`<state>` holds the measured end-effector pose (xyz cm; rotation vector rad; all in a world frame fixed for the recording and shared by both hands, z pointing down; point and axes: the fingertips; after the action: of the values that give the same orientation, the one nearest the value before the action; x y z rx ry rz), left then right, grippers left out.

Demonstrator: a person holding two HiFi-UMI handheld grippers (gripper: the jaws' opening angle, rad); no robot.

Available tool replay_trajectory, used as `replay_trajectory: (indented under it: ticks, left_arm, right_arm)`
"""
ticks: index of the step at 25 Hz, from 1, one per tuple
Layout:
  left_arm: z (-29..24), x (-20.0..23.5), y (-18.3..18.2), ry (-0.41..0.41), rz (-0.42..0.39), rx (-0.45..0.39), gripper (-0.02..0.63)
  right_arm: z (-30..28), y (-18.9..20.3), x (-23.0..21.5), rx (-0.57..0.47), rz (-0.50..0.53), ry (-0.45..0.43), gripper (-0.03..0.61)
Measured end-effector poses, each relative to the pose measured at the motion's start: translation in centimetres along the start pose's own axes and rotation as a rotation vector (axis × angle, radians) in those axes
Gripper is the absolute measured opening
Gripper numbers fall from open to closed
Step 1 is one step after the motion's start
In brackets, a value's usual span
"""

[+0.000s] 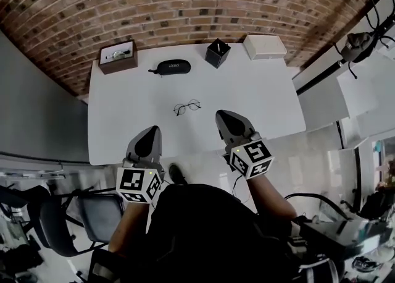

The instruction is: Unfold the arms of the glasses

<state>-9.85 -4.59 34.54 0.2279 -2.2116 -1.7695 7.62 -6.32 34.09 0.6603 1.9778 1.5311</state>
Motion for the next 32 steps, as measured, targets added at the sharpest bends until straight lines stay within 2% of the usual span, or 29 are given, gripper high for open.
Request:
replay_trajectory:
  ticks: [5, 8, 12, 15, 19, 27, 32]
  left_arm:
    - [-2.5, 2.2, 0.1, 0.026, 0.036, 0.033, 0.009]
    - [-3.5, 2.6, 0.3, 0.053, 0.013, 0.036, 0.009]
    - [-5.0, 3.4, 1.9, 0.058, 0.077, 0.089, 0.009]
    - [-6.3, 3.6, 3.9, 0.054, 0.077, 0.143, 0.009]
    - [-8.1, 3.3, 6.1, 0.04, 0.071, 0.19, 0.009]
    - [-12.1, 2.1, 8.7, -0.007, 0.06, 0.222, 0.009]
    - [-14.5, 1.0, 12.2, -0.011, -0.022, 0.268, 0.009]
  right_arm:
    - [-2.2, -0.4, -0.5, 0.036, 0.042, 0.035, 0.009]
    - [-3.3, -0.1, -1.0, 0.068, 0.072, 0.056, 0.009]
    - [-4.8, 2.2, -2.7, 0.143, 0.048, 0.071, 0.011]
    - [-6.4, 4.5, -4.6, 0.173, 0.023, 0.079, 0.011]
    - [-8.1, 8.4, -6.4, 0.259, 0.004, 0.053, 0.011]
    - [-10.7, 13.6, -9.1, 0.34, 0.013, -0.041, 0.011]
    - [-12.8, 17.3, -10.0, 0.422, 0.022, -0.087, 0.012]
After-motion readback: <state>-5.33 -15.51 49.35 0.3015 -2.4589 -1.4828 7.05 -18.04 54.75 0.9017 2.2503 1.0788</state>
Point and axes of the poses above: the fingertips, and each gripper's own axes: z backward along the fingers, x to its left, y out of its underside, and after that the axes turned 14 degrees about -y, right-handed
